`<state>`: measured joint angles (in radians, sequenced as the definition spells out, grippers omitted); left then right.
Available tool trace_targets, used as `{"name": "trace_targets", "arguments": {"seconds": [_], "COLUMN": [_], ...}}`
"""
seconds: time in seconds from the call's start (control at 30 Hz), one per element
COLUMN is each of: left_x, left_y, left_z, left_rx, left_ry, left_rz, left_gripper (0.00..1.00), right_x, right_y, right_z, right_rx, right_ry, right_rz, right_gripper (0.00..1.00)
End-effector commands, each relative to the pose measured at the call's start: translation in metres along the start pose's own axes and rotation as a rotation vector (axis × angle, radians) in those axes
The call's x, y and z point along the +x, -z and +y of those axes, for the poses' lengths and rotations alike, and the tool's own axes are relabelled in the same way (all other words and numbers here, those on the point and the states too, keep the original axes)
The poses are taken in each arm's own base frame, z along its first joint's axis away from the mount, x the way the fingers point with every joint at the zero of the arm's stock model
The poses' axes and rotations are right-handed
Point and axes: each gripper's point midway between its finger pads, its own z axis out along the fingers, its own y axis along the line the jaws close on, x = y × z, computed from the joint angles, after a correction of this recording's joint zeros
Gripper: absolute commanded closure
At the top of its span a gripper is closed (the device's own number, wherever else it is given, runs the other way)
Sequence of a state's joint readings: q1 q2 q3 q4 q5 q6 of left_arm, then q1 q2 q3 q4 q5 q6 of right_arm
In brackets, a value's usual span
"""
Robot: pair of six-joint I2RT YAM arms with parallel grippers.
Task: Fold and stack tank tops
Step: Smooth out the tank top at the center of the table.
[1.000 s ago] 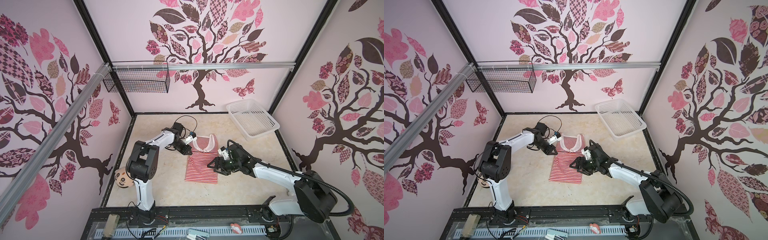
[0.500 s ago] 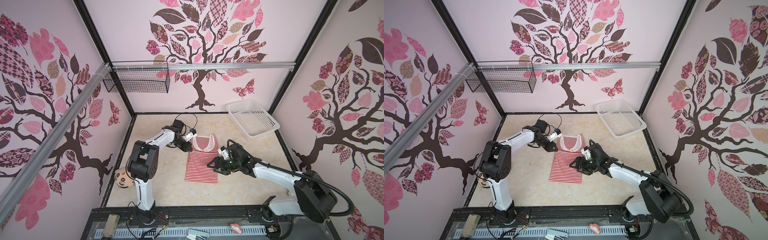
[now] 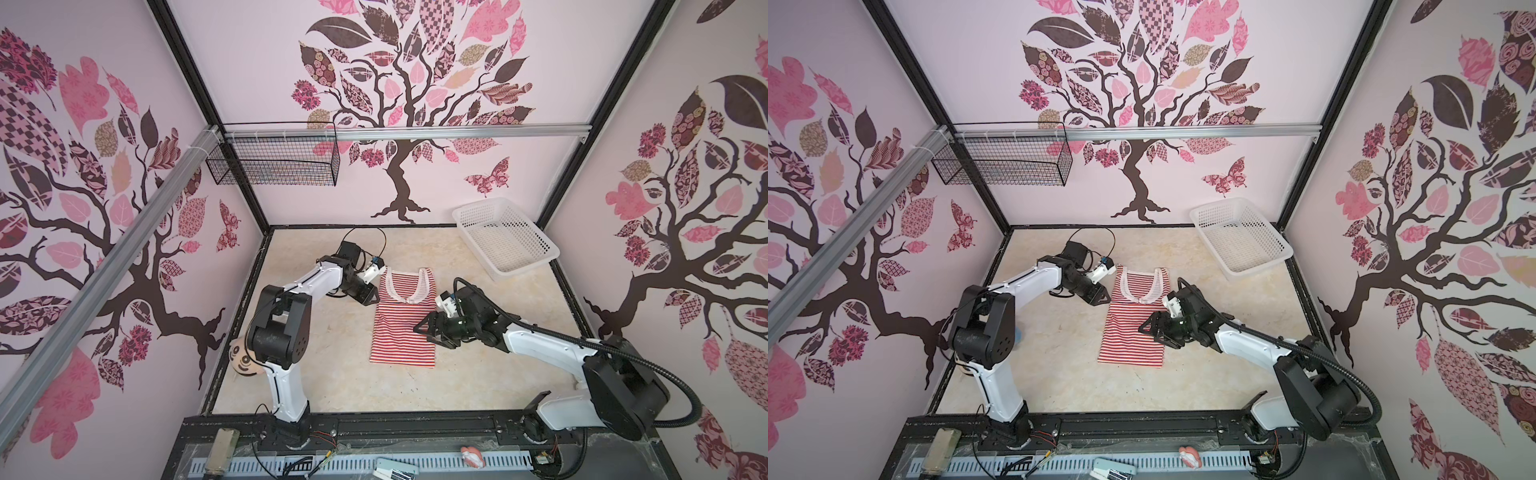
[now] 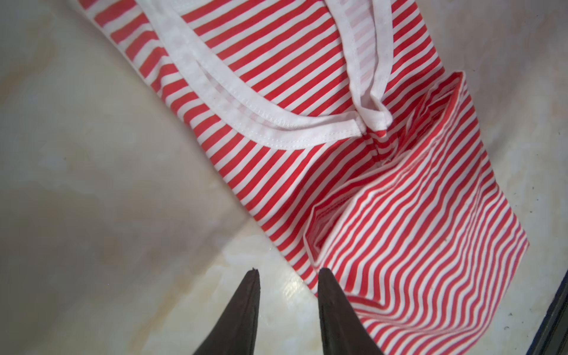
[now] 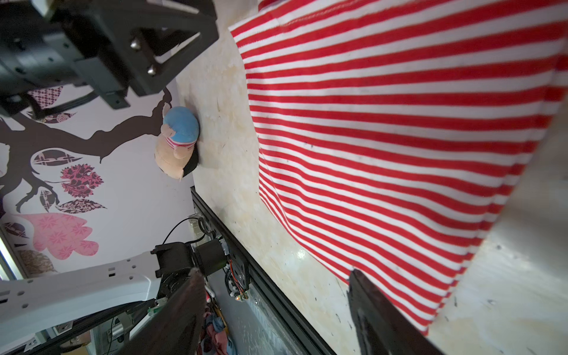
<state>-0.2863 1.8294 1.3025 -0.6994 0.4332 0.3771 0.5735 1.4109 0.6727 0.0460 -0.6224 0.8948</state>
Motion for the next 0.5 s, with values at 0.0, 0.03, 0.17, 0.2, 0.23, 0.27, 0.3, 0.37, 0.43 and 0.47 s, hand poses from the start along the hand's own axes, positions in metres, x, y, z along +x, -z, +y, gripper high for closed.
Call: {"name": "trace_targets", "arguments": {"seconds": [0.0, 0.03, 0.17, 0.2, 0.23, 0.27, 0.3, 0.37, 0.43, 0.47], "left_x": [-0.006, -0.003, 0.013, 0.018, 0.024, 0.029, 0.032, 0.036, 0.038, 0.040], "left_y": [0.025, 0.027, 0.022, 0.018, 0.014, 0.009, 0.005, -0.002, -0.006, -0.007], "left_z": [-0.017, -0.023, -0.054, -0.062, -0.070, -0.075, -0.079, -0.084, -0.085, -0.084], "left_rx": [-0.007, 0.004, 0.087, 0.107, 0.128, 0.142, 0.152, 0.175, 0.184, 0.184], "left_ry": [-0.051, -0.060, -0.110, -0.122, -0.134, -0.145, -0.149, -0.141, -0.134, -0.130], "left_rz": [-0.060, -0.057, -0.013, 0.003, 0.019, 0.031, 0.036, 0.041, 0.041, 0.046], "left_gripper": [0.63, 0.63, 0.65, 0.66, 0.66, 0.67, 0.68, 0.68, 0.69, 0.69], "right_x": [-0.026, -0.033, -0.055, -0.058, -0.061, -0.062, -0.065, -0.067, -0.066, -0.064], "right_y": [0.000, 0.000, -0.010, -0.015, -0.020, -0.026, -0.030, -0.038, -0.045, -0.050], "right_z": [0.003, 0.004, 0.004, 0.005, 0.005, 0.006, 0.006, 0.004, 0.007, 0.009], "right_rx": [0.000, -0.004, -0.007, -0.009, -0.014, -0.027, -0.038, -0.048, -0.063, -0.064], "right_ry": [0.010, 0.009, 0.014, 0.014, 0.010, 0.003, -0.003, -0.019, -0.014, -0.005], "right_rz": [-0.037, -0.042, -0.036, -0.026, -0.017, -0.003, 0.003, 0.016, 0.031, 0.044], "right_gripper": [0.29, 0.31, 0.41, 0.42, 0.43, 0.44, 0.45, 0.47, 0.47, 0.48]}}
